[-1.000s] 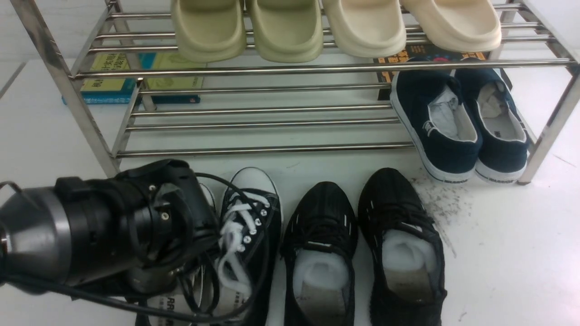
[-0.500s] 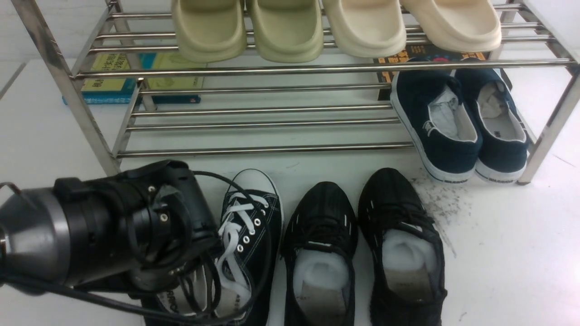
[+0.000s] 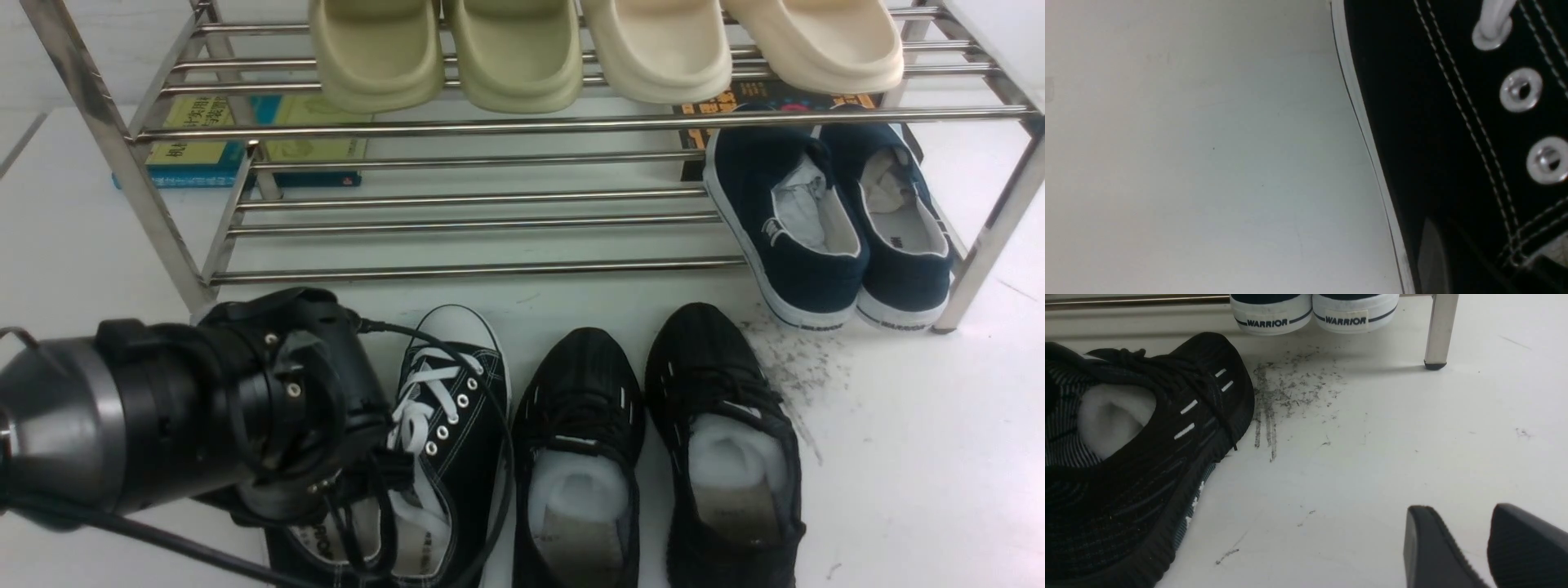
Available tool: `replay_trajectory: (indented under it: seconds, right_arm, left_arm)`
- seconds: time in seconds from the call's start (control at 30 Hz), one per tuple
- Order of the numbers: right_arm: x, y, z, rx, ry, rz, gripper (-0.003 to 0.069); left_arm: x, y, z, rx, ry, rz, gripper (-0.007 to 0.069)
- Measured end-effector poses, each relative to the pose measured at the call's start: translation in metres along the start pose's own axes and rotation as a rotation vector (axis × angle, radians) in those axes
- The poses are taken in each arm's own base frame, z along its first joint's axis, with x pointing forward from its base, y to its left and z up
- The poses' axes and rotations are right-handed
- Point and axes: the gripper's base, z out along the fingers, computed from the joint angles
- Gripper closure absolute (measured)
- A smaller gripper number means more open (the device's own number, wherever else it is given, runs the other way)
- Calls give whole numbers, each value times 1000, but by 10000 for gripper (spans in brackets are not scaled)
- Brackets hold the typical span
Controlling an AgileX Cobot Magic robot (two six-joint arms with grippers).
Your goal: Take the shoes off the shelf with your hand on the white table.
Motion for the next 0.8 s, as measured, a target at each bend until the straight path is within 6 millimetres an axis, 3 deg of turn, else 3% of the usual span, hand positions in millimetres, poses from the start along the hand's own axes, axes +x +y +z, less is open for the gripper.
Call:
replay_trajectory:
  seconds: [0.33, 0.63, 0.8]
  right_arm:
    - [0, 0, 0, 0, 0, 0, 420]
    - [0, 0, 0, 0, 0, 0, 420]
    - [0, 0, 0, 0, 0, 0, 420]
  left_arm:
    - [0, 0, -1, 6, 2, 57, 574]
    - [0, 6, -21, 55, -49, 9, 561]
    - [2, 8, -22, 43, -37, -47, 449]
